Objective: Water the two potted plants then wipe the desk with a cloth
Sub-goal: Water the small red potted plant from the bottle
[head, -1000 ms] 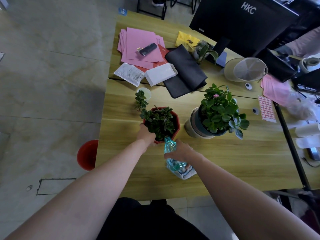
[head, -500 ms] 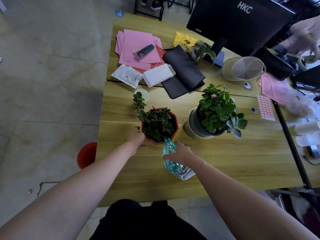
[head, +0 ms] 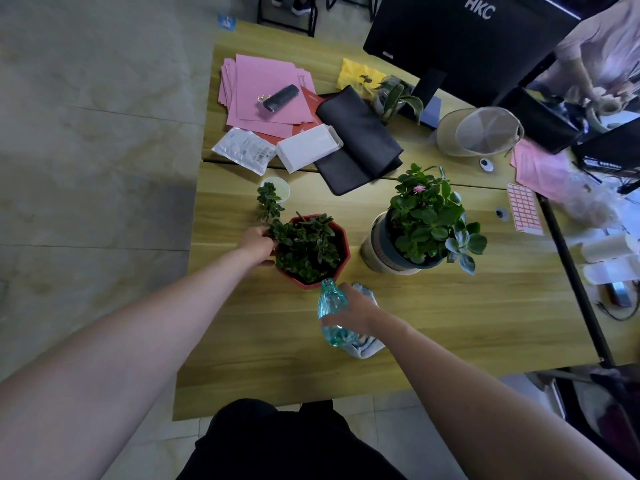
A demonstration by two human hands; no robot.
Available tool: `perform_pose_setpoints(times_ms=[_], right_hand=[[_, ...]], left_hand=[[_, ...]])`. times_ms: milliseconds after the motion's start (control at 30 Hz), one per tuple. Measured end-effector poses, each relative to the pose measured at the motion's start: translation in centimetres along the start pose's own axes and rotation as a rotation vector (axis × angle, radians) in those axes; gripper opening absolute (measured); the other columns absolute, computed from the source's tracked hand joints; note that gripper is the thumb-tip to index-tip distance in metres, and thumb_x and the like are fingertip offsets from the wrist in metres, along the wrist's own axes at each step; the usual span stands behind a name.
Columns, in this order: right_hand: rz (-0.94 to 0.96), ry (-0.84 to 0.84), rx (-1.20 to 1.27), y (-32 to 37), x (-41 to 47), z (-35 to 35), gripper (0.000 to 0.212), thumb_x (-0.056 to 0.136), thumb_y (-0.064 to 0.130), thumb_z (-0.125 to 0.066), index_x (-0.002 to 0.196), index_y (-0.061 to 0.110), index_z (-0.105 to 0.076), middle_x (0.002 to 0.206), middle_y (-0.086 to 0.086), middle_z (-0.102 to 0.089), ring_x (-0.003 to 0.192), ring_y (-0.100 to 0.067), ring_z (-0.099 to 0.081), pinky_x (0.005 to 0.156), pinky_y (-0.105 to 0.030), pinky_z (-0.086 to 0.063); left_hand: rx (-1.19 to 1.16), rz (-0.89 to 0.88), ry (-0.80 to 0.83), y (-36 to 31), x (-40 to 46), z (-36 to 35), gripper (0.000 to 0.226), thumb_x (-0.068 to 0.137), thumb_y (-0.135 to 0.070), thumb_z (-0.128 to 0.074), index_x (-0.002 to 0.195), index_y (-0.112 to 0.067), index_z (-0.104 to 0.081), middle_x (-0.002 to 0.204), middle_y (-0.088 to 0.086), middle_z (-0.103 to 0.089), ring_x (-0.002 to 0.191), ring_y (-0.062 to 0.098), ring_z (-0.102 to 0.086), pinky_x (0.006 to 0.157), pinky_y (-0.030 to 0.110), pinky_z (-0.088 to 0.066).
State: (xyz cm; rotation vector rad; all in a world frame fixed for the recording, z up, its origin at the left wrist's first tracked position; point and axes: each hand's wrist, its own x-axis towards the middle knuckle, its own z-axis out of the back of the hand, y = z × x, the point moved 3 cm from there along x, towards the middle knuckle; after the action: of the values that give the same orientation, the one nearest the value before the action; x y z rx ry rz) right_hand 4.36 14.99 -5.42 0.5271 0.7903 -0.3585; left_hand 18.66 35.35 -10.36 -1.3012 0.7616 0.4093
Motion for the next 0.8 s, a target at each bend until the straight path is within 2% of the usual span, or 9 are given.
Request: perform_pose_setpoints(times_ms=[133, 233, 400, 533, 633, 667, 733, 767, 800], right_hand=[[0.009, 0.006, 0.012, 0.1, 0.0, 0.3, 0.087, 0.077, 0.047, -0.078, 0.147, 0.022, -0.032, 0.135, -0.013, -0.048, 0.122, -0.03, -0.047, 0.091, -0.038, -0.046], [0.012, -0.004, 0.019, 0.1, -0.1, 0.6, 0.085, 0.081, 0.042, -0.077, 0.149, 0.021, -0.03, 0.136, -0.01, -0.048, 0.125, -0.028, -0.043, 0.082, -0.033, -0.038], [0.015, -0.014, 0.032, 0.0, -0.2, 0.6, 0.088, 0.079, 0.044, -0.077, 0.149, 0.022, -0.031, 0.137, -0.01, -0.048, 0.127, -0.029, -0.044, 0.084, -0.034, -0.041], [0.011, -0.009, 0.05, -0.1, -0.3, 0.2, 0.091, 0.076, 0.046, -0.079, 0.149, 0.023, -0.031, 0.136, -0.01, -0.049, 0.122, -0.028, -0.048, 0.093, -0.04, -0.049], [0.008, -0.001, 0.056, 0.0, -0.4, 0.1, 0.09, 0.076, 0.046, -0.079, 0.149, 0.024, -0.031, 0.136, -0.011, -0.049, 0.122, -0.029, -0.049, 0.09, -0.037, -0.048], [0.009, 0.0, 0.056, 0.0, -0.3, 0.1, 0.089, 0.077, 0.046, -0.078, 0.149, 0.024, -0.031, 0.136, -0.011, -0.049, 0.121, -0.029, -0.05, 0.089, -0.037, -0.049], [0.006, 0.001, 0.058, 0.1, -0.3, 0.0, 0.089, 0.076, 0.045, -0.078, 0.149, 0.024, -0.03, 0.136, -0.012, -0.05, 0.119, -0.029, -0.052, 0.089, -0.037, -0.05], [0.007, 0.001, 0.061, 0.2, -0.3, 0.0, 0.09, 0.076, 0.044, -0.079, 0.149, 0.025, -0.03, 0.137, -0.012, -0.05, 0.12, -0.03, -0.052, 0.089, -0.036, -0.05], [0.01, 0.002, 0.066, 0.2, -0.3, 0.0, 0.09, 0.077, 0.043, -0.079, 0.15, 0.025, -0.029, 0.138, -0.013, -0.049, 0.121, -0.03, -0.052, 0.089, -0.036, -0.05]], left_hand=[[0.002, 0.028, 0.012, -0.2, 1.0, 0.0, 0.04, 0.099, 0.0, -0.05, 0.137, -0.012, -0.053, 0.118, 0.013, -0.067, 0.102, 0.03, -0.068, 0.079, 0.049, -0.061], [-0.001, 0.044, -0.004, -0.3, 1.1, -0.1, 0.046, 0.098, -0.001, -0.054, 0.142, -0.013, -0.05, 0.122, 0.014, -0.066, 0.099, 0.031, -0.07, 0.069, 0.047, -0.062], [0.054, 0.017, -0.047, -0.3, 1.5, -0.2, 0.045, 0.097, 0.003, -0.054, 0.141, -0.008, -0.051, 0.127, 0.017, -0.064, 0.094, 0.034, -0.071, 0.054, 0.04, -0.062], [0.151, 0.015, -0.113, -0.5, 1.2, -0.7, 0.03, 0.096, 0.005, -0.049, 0.123, -0.003, -0.058, 0.124, 0.017, -0.062, 0.1, 0.038, -0.067, 0.071, 0.048, -0.063], [0.178, 0.04, -0.156, 0.3, 0.7, -0.9, 0.043, 0.093, 0.001, -0.05, 0.134, -0.007, -0.053, 0.131, 0.014, -0.06, 0.108, 0.038, -0.065, 0.083, 0.049, -0.06], [0.197, 0.047, -0.163, 0.9, 0.8, -1.1, 0.043, 0.092, -0.001, -0.049, 0.135, -0.008, -0.053, 0.132, 0.013, -0.06, 0.109, 0.038, -0.065, 0.081, 0.048, -0.061], [0.164, 0.089, -0.172, 2.0, 0.2, -1.7, 0.036, 0.093, -0.005, -0.048, 0.128, -0.009, -0.053, 0.125, 0.011, -0.062, 0.102, 0.04, -0.067, 0.064, 0.044, -0.063], [0.096, 0.116, -0.173, 2.7, 0.1, -2.2, 0.033, 0.093, -0.005, -0.048, 0.126, -0.009, -0.054, 0.121, 0.012, -0.064, 0.099, 0.04, -0.068, 0.066, 0.045, -0.063], [0.016, 0.13, -0.173, 3.2, -0.1, -2.8, 0.033, 0.093, -0.006, -0.049, 0.125, -0.01, -0.054, 0.12, 0.013, -0.065, 0.099, 0.038, -0.067, 0.075, 0.048, -0.062]])
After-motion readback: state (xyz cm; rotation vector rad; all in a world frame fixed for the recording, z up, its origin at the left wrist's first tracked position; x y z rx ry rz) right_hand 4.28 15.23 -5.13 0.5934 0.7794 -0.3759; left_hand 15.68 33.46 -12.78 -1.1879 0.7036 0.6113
